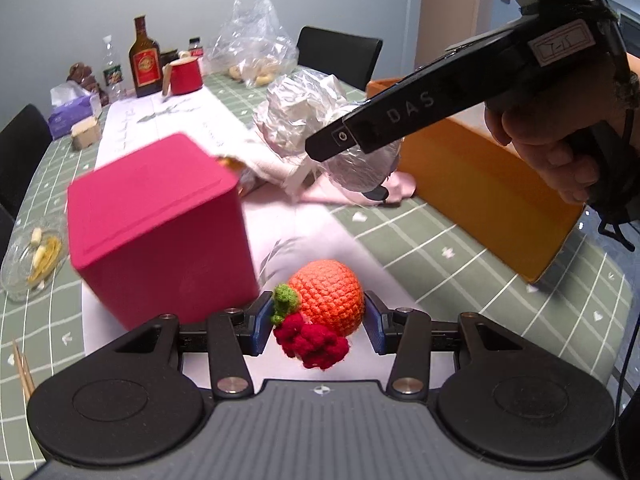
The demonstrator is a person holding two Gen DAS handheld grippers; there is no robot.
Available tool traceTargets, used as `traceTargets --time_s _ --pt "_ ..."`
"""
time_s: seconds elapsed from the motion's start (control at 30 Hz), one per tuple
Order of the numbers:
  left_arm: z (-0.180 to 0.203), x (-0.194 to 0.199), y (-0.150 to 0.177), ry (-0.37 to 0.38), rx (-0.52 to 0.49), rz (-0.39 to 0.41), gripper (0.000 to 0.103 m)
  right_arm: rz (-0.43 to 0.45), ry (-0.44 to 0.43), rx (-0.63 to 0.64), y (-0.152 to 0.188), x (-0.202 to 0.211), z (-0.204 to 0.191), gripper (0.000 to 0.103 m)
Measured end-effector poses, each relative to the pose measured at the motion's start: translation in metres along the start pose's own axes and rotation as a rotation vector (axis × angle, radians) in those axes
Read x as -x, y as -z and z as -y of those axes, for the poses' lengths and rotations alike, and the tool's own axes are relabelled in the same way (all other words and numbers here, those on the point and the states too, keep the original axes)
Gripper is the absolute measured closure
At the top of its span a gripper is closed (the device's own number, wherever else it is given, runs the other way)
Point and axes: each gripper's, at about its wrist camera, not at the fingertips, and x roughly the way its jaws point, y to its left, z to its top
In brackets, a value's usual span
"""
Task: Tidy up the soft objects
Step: 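Carry the strawberry and foil bundle over the orange box with both tools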
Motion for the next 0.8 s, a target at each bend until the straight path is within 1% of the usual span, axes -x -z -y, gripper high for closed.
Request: traceTargets --time_s 0.13,0.27,0.5,0.8 --pt "0.013 0.006 -0.018 -0.004 -0.041 0.037 0.050 0.047 -0.004 -0.036 -0.004 0.022 0.010 0.049" --pt "0.023 0.006 -0.038 -0.003 -0.052 0.065 0.050 0.090 0.005 -0.070 -0.005 0.046 0.026 0.050" --pt "0.049 -0.002 -0.079 0.001 -0.089 0.096 0.050 0.148 0.037 -0.143 -0.001 0.081 0.063 0.049" --pt "0.089 -0.023 -0.116 0.033 -0.147 0.122 0.050 0.192 0.101 -0.229 0.011 0.114 0.113 0.049"
